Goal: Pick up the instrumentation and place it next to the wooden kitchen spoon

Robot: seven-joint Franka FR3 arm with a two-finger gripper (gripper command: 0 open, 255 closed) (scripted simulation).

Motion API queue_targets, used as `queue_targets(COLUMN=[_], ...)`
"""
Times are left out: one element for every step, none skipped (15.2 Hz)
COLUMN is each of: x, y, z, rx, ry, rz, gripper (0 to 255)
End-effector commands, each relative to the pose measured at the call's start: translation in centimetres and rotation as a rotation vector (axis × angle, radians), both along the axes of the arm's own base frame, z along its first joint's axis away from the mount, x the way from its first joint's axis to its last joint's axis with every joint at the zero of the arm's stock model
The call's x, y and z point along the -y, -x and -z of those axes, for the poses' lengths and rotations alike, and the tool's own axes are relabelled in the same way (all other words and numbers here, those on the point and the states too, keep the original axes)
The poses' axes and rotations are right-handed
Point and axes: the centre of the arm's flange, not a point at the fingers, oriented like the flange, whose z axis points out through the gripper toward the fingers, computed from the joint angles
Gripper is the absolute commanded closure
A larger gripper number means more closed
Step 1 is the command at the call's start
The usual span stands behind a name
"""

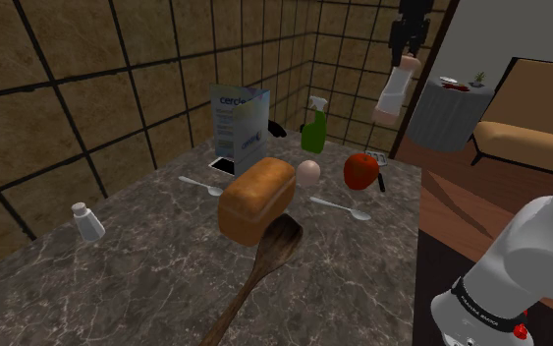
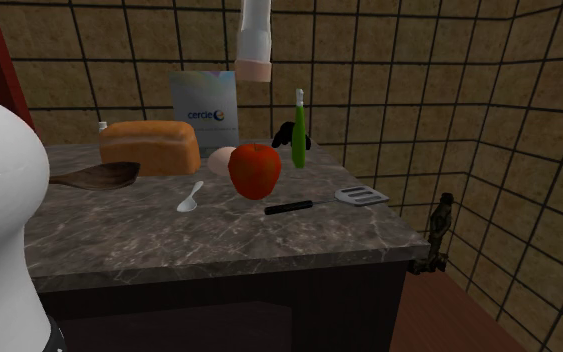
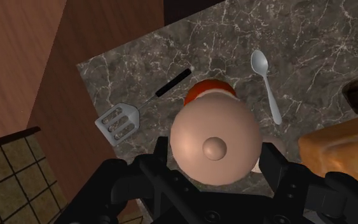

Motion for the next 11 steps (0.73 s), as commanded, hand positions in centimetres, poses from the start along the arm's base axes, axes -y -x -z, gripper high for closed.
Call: queue_targets(x=[-2.4,-3.7,-4.9,-6.1,-7.3,-8.5,-9.7,-10.9,-12.1,-13.3,-14.5], y=[1.4,1.9,2.4,3.0,3.5,4.0,4.5,5.1,5.6,6.1,6.7], z=[0.2,0.2,0.2,0.2,0.2,0.2,0.2,0.2,0.1,0.1,0.1], rx=[0.0,0.0,0.0,0.0,0.0,0.0,0.0,0.0,0.0,0.0,0.0], ry=[0.001,0.001,0.001,0.001,0.001,0.001,0.001,0.001,0.001,0.001,0.001], rz=[0.001,0.001,0.001,0.001,0.001,0.001,0.001,0.001,0.001,0.001,0.001], gripper=[255,255,255,255,255,255,255,255,255,255,255])
